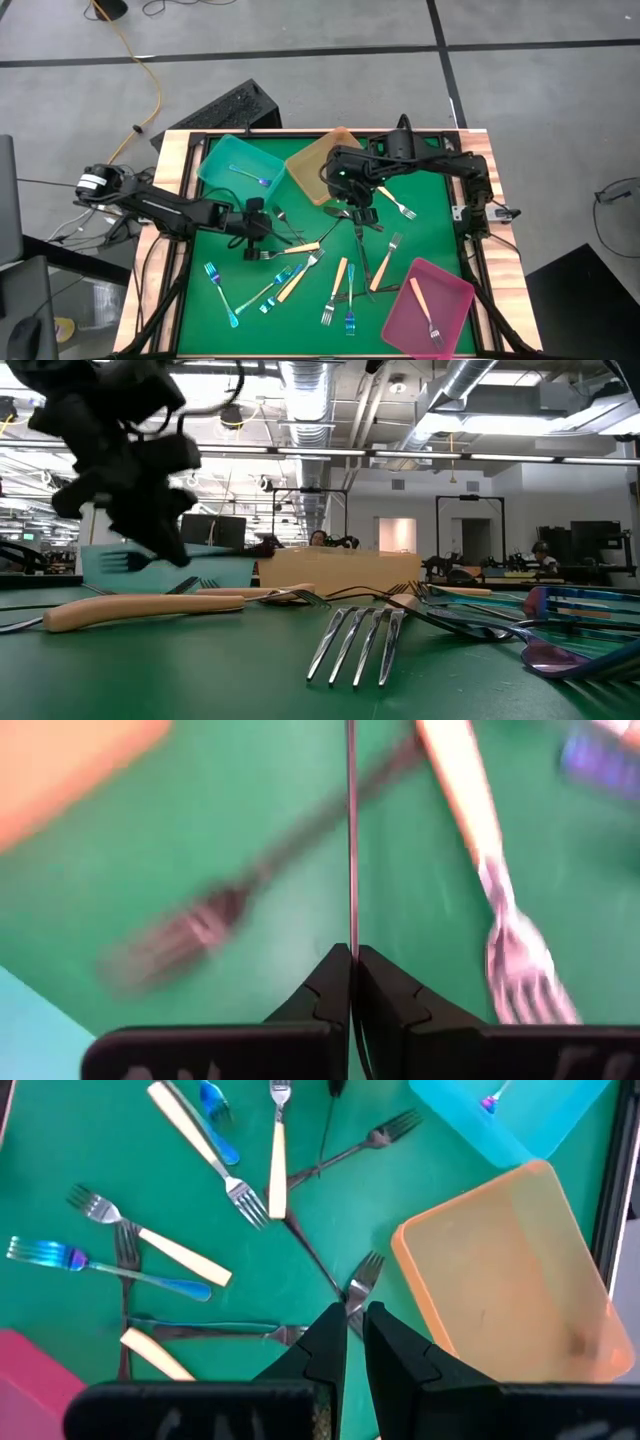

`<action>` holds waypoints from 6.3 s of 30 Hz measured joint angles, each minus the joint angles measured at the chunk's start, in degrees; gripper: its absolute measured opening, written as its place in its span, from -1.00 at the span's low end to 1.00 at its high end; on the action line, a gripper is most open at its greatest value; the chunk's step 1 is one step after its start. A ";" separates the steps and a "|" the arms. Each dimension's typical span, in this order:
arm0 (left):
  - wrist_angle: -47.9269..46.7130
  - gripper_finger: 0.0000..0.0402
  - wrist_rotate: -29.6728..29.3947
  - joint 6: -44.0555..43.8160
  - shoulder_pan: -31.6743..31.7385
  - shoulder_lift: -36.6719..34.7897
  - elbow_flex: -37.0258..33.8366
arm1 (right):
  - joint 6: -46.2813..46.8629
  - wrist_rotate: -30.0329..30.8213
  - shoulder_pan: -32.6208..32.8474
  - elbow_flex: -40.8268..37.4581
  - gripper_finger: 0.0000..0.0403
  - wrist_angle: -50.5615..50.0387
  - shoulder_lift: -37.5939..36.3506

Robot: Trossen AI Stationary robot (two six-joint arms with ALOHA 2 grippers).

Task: Sort silverware by color (type)
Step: Put the black fork into the yellow bin

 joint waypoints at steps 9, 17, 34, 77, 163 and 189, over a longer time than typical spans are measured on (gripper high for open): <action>-0.05 -1.00 -5.70 3.76 -0.02 -10.75 1.56 | 2.16 -0.56 -0.03 0.02 -0.69 -0.07 -9.35; 9.41 -1.00 -6.98 8.00 -0.02 -22.23 1.57 | 7.84 -0.28 1.56 -3.52 -0.69 0.33 -19.79; 24.25 -1.00 -1.96 14.71 -0.04 -22.81 1.60 | 16.04 5.01 4.69 -74.13 -0.69 65.29 -49.79; 52.06 -1.00 6.83 17.24 6.11 -1.01 1.65 | -6.20 5.93 3.51 -78.63 -0.12 124.97 -19.22; 23.72 -0.43 -17.84 -1.41 1.14 -17.29 1.62 | -10.18 31.71 -13.61 -49.34 -0.89 69.56 4.44; 20.61 -0.43 -18.12 -2.75 1.12 -16.72 1.62 | -3.49 23.83 -17.10 -52.19 -0.84 72.69 5.15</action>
